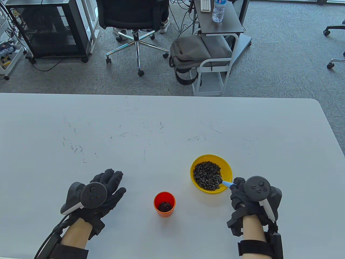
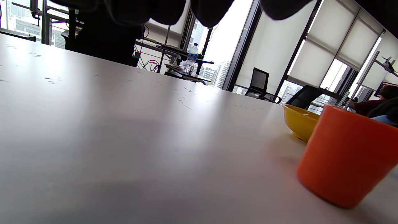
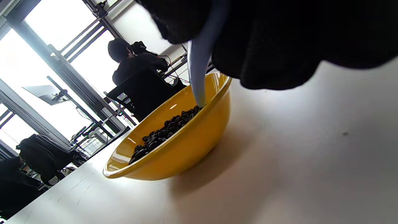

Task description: Scoop coffee beans into a cup using a baby spoon

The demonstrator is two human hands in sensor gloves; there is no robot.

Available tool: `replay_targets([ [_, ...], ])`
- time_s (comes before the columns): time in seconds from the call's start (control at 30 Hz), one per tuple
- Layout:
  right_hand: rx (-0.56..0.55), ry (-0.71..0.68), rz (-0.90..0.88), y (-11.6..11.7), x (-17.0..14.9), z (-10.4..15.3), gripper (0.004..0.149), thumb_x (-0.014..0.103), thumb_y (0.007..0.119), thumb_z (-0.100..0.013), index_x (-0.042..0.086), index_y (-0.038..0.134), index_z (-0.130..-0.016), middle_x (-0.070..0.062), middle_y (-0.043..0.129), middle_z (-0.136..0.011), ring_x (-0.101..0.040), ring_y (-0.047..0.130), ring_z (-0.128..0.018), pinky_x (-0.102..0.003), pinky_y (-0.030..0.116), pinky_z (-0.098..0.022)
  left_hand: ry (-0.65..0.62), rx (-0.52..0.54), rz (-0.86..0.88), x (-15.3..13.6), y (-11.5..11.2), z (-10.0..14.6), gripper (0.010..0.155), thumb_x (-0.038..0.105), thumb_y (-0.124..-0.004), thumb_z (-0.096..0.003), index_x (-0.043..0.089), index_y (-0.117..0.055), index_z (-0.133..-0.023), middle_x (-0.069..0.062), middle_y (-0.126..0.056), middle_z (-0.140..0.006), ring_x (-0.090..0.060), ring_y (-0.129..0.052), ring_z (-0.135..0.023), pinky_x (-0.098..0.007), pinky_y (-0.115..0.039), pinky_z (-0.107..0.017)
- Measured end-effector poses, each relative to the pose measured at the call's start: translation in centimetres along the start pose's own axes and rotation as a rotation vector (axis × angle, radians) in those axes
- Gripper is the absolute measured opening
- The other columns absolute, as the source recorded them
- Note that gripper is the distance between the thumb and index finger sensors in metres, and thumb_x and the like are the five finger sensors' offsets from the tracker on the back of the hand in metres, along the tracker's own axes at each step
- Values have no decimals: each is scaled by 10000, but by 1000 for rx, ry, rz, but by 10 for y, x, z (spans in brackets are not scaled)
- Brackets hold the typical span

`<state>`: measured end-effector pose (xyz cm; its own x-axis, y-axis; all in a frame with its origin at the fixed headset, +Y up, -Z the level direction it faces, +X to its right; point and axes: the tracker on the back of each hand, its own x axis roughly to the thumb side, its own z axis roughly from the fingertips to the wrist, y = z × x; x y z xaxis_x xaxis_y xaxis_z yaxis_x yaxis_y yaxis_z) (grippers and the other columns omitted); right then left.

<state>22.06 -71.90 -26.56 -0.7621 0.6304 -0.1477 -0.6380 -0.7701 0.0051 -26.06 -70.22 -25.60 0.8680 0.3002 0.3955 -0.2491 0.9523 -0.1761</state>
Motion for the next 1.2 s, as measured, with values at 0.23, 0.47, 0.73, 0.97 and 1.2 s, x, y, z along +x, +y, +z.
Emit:
replay_targets([
  [0.23,57,75,-134,8,-17,-6,494,218,703,-508,-105,700,-882,-237,899,-646,-384,959,-349,-448,870,-229,2,-2,4,0,0,0,663,478,-581,-648,72,-483,-1162,-308,-415,-1137,-592,-498,-989,-742,-490,-634],
  [0.47,74,108,-214,13,-26,-8,498,228,698,-512,-106,697,-883,-229,898,-647,-378,960,-351,-442,871,-231,3,-2,1,0,0,0,664,479,-581,-647,72,-479,-1162,-307,-414,-1137,-591,-498,-990,-742,-492,-634],
  [0.73,88,152,-358,17,-35,-9,504,201,679,-489,-114,686,-883,-224,892,-651,-371,959,-354,-439,871,-235,4,-2,2,0,0,-1,664,479,-581,-647,73,-479,-1162,-307,-414,-1137,-592,-498,-990,-741,-491,-634],
  [0.97,97,188,-458,18,-42,-9,502,186,669,-482,-112,684,-885,-227,888,-658,-374,959,-362,-442,873,-240,4,-3,2,0,0,0,664,479,-581,-648,72,-478,-1163,-307,-413,-1138,-591,-495,-991,-741,-491,-635],
  [1.2,75,192,-569,14,-45,-8,501,186,666,-483,-112,682,-886,-225,888,-661,-372,961,-365,-440,875,-242,4,-3,5,0,0,0,663,479,-580,-648,72,-478,-1162,-307,-414,-1138,-591,-497,-991,-742,-490,-635],
])
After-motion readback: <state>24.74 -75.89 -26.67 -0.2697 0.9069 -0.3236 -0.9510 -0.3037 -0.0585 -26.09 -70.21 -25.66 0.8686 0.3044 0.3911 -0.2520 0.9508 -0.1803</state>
